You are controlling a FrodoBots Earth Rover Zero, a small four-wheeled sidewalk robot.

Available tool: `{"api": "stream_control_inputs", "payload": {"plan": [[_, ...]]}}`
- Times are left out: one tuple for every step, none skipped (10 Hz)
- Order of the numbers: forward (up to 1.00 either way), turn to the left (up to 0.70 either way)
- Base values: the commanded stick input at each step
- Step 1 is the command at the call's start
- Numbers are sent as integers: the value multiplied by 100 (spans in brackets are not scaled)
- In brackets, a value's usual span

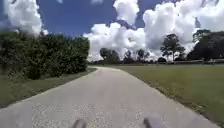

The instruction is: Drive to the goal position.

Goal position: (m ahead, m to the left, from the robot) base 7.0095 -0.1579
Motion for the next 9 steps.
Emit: {"api": "stream_control_inputs", "payload": {"plan": [[70,0],[70,0],[70,0],[70,0],[70,0],[70,0],[70,0],[70,0],[70,0]]}}
